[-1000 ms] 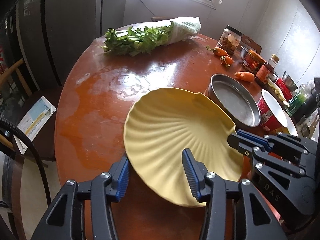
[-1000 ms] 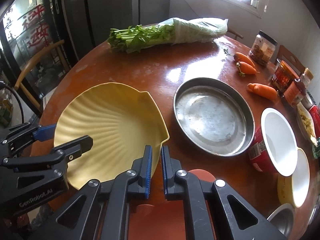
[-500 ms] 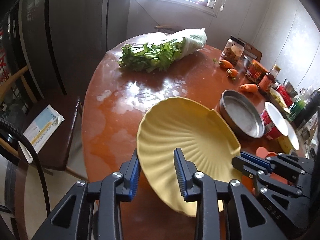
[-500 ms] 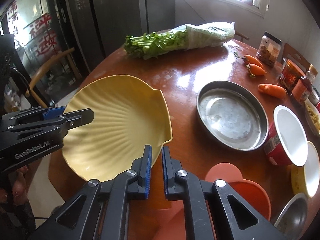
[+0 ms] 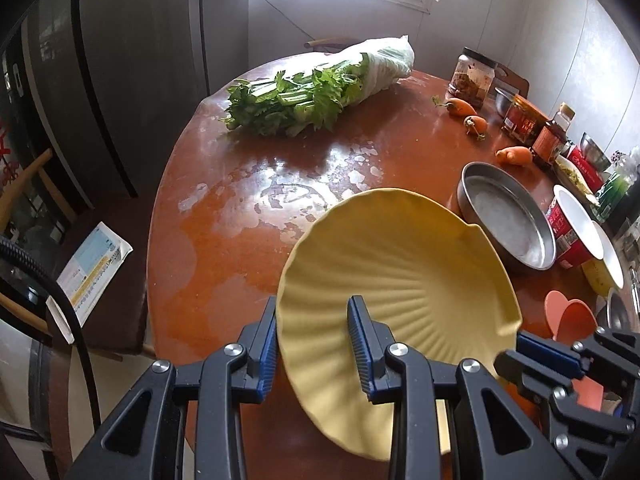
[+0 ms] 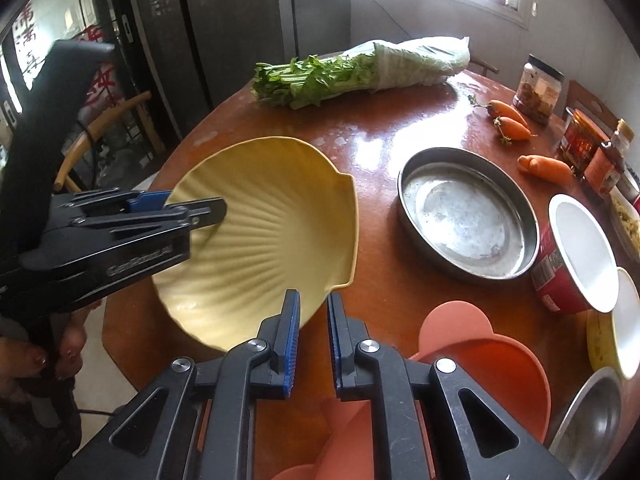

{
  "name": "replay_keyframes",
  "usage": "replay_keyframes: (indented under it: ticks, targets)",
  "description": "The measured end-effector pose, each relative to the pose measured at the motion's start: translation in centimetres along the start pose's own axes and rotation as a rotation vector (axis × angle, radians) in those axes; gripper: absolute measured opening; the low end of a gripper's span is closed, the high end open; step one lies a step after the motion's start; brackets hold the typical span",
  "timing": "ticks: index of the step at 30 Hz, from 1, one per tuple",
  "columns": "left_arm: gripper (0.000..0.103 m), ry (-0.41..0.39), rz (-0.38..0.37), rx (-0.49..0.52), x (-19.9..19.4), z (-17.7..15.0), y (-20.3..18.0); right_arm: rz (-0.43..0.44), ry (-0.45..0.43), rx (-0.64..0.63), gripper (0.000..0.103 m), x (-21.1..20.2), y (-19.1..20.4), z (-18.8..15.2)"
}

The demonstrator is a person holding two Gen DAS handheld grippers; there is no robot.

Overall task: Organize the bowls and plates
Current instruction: 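Close the left tool on the shell plate rim and lift it, then lower the shell plate onto the table and open the left tool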

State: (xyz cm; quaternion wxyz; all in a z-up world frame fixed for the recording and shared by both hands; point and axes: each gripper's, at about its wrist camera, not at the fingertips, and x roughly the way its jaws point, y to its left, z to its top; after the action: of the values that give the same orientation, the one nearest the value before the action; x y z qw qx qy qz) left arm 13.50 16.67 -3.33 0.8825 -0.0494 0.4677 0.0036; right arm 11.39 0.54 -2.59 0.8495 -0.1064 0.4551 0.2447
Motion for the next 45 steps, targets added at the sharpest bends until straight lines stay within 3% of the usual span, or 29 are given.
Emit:
replay_keyframes:
  ticks: [7,15,20,26,35,38,45]
  targets:
    - [0.034,-0.004,0.031,0.01,0.1,0.0,-0.1,0.017,0.012,-0.007,0.018,0.1,0.3,0.1]
    - [0.043,-0.002,0.056,-0.012,0.3,0.0,0.5,0.019,0.014,-0.004,0.018,0.2,0.4,0.2]
    - [0.05,-0.039,0.055,-0.022,-0.6,0.1,0.8,0.027,-0.005,0.011,0.029,-0.2,0.1,0.3]
    - [0.053,-0.082,0.036,-0.024,-2.5,0.3,0.4,0.031,-0.041,0.023,0.032,-1.5,-0.3,0.4]
    - [0.063,-0.141,0.026,0.023,-5.6,0.1,-2.5,-0.004,-0.128,0.051,0.035,-5.2,-1.7,-0.2]
    - [0.063,-0.151,0.013,0.044,-6.4,-0.2,-3.8,-0.015,-0.149,0.07,0.04,-6.4,-2.4,-0.6]
    - [0.064,-0.164,0.0,0.086,-7.9,-0.9,-6.3,-0.032,-0.183,0.108,0.04,-8.8,-4.1,-2.1]
